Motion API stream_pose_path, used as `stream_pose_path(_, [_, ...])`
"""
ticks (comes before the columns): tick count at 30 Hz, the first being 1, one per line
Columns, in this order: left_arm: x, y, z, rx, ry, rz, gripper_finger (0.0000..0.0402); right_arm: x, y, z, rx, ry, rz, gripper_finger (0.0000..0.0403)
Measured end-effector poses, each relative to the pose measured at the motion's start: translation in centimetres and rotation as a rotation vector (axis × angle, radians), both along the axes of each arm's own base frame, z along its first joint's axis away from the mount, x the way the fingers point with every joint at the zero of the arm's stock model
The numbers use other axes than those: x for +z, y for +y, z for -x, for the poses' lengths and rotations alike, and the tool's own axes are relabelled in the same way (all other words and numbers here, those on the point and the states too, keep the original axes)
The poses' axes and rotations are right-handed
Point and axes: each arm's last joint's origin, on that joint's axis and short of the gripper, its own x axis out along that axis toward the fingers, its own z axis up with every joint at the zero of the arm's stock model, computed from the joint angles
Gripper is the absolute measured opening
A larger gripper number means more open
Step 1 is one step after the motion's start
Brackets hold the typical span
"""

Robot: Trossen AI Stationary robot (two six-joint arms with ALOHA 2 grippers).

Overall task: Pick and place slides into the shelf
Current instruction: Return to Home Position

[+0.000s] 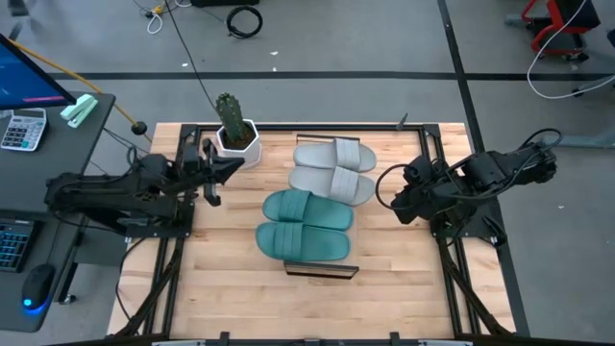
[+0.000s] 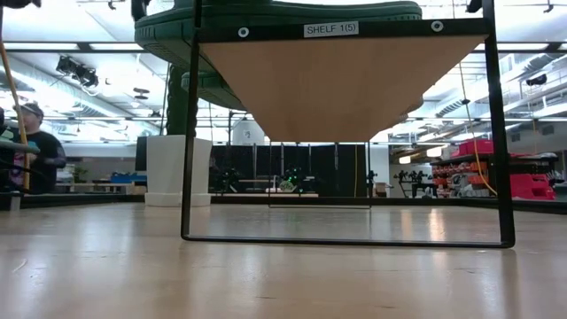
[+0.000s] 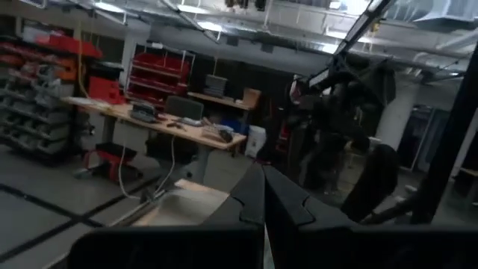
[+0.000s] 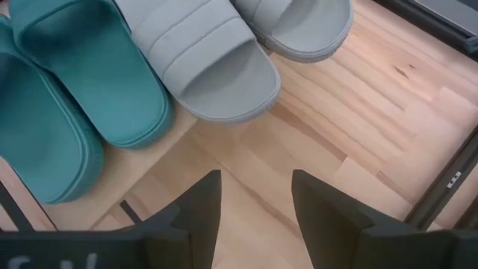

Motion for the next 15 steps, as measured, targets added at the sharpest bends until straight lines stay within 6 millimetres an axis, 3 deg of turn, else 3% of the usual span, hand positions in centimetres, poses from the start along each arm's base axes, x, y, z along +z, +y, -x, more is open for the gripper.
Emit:
stream_pose_path(5, [-3.2, 0.0, 1.0, 0.019, -0.053, 0.060, 0.0003, 0.1, 0.0, 0.1, -0.002, -0.003, -0.009, 0.0171])
stream_pose_path(15, [-6.0, 0.0, 2.4, 0.045, -0.107, 0.044, 0.0003, 0.0, 0.1, 0.2, -0.021, 0.004, -0.069, 0.0171])
